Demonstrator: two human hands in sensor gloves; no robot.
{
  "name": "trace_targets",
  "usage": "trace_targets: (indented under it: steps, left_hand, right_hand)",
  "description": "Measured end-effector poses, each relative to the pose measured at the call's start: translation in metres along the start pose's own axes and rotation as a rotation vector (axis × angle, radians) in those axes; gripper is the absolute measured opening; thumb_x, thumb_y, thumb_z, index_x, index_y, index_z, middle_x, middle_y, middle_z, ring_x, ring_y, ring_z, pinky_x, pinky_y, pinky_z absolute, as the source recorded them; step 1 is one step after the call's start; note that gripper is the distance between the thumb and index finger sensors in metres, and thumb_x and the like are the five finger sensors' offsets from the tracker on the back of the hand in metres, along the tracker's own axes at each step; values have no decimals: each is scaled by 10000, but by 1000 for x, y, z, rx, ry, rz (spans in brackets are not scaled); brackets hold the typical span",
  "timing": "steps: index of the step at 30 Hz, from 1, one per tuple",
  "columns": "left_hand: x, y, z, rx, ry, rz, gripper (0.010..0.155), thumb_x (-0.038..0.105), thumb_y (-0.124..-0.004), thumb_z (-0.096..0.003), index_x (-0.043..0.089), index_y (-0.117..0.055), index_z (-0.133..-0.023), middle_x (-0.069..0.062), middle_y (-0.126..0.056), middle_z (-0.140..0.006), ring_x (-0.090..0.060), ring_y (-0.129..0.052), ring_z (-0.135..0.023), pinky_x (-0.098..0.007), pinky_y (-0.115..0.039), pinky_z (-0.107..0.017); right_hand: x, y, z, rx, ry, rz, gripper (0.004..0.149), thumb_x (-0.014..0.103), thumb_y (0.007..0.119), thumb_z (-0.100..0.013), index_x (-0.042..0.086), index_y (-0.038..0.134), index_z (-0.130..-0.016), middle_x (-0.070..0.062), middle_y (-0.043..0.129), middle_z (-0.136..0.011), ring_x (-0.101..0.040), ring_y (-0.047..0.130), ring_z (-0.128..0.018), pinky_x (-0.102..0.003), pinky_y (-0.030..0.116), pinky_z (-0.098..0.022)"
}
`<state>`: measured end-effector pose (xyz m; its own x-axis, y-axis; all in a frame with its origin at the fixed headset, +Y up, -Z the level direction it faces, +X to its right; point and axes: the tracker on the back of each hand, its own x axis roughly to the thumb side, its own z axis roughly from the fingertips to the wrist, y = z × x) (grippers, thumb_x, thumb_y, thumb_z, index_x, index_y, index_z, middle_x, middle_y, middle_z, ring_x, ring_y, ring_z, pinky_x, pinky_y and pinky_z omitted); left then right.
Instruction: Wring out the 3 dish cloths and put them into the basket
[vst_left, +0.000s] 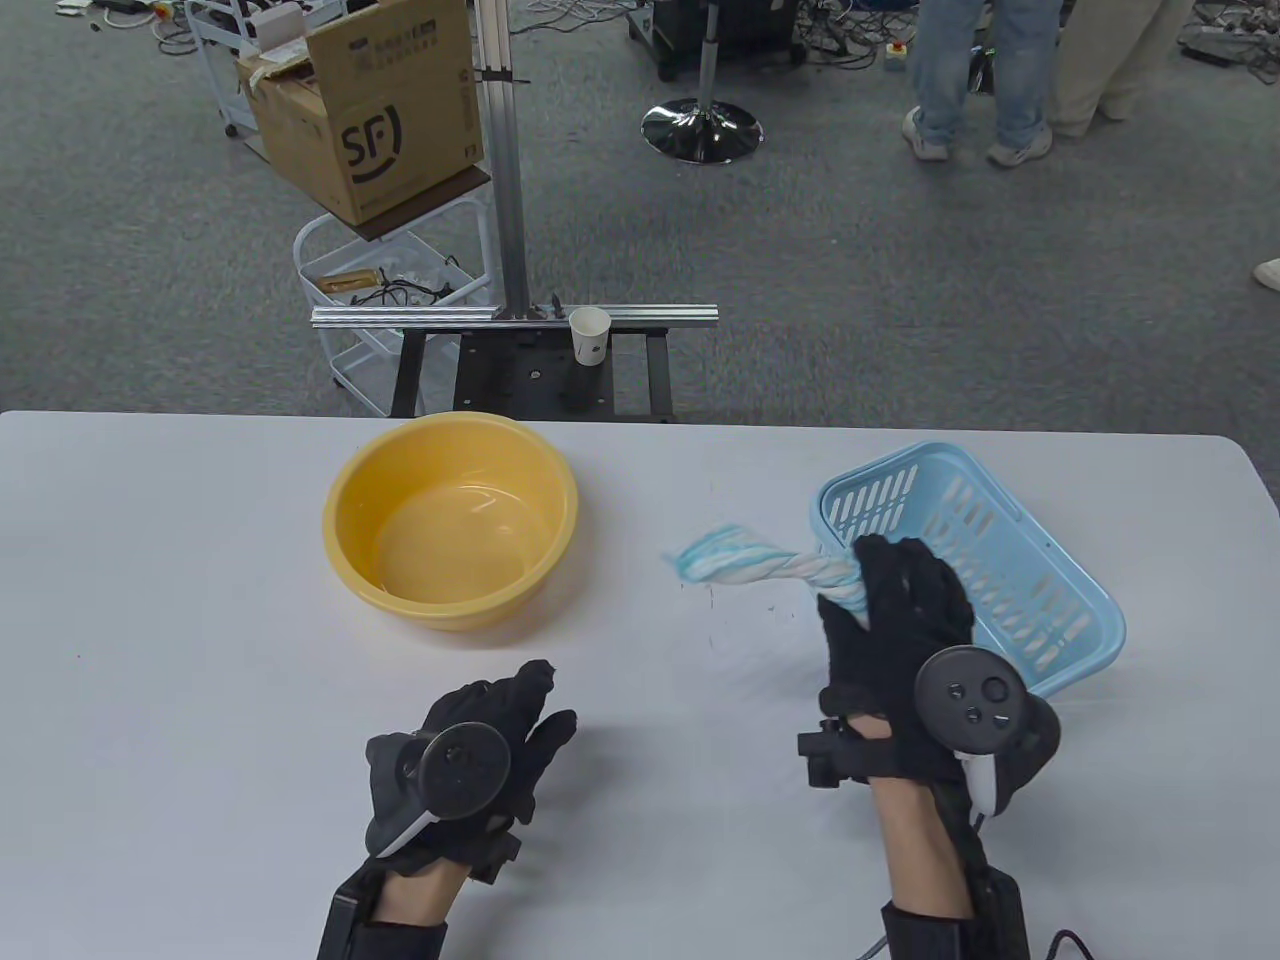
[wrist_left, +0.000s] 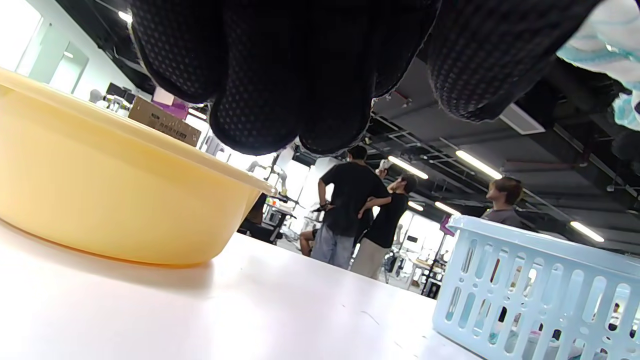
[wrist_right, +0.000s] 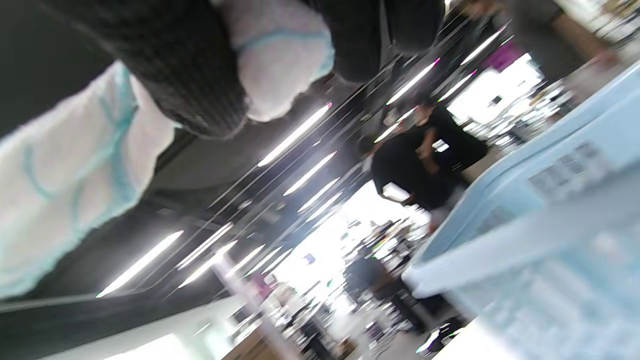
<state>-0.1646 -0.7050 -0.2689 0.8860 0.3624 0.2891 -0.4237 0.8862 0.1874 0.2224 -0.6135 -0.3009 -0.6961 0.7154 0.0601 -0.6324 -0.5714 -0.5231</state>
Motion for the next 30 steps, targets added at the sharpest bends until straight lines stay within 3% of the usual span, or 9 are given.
trace_targets:
  steps: [9,13,20,30]
  left_hand:
    - [0,-1,0,-23,11,27,647,550,-870,-420,221,-717,-957,72,-955,-764,-239,-1018,-599,-508,-775,-614]
    - [0,-2,0,-33,15,32,644,551,-869,-420,219,-724,-953,69,-961,-757,-239,-1023,-592,-508,-778,-611]
    - [-3,-5,-1,-53,36,41,643,549,-870,-420,215,-729,-952,67,-965,-757,-241,-1027,-590,-509,-782,-607]
    - [-6,-6,-1,-78,63,23,680,562,-863,-420,223,-697,-985,61,-945,-807,-252,-1016,-644,-517,-768,-625]
  right_hand:
    - [-55,-19,-16,-106,352,154,682,507,837,-523,237,539,-1074,-171,360,-1151,-462,229,-1063,-725,158,-718]
    - [-75,-14,-15,-34,463,312,771,582,796,-521,203,452,-1097,-170,282,-1166,-466,172,-1068,-729,125,-708]
    - [-86,-2,-7,31,425,396,784,602,787,-515,212,441,-1100,-165,270,-1170,-463,168,-1071,-725,126,-708]
    - [-49,10,-6,53,203,361,771,605,778,-512,211,462,-1094,-164,309,-1167,-466,236,-1074,-731,170,-712]
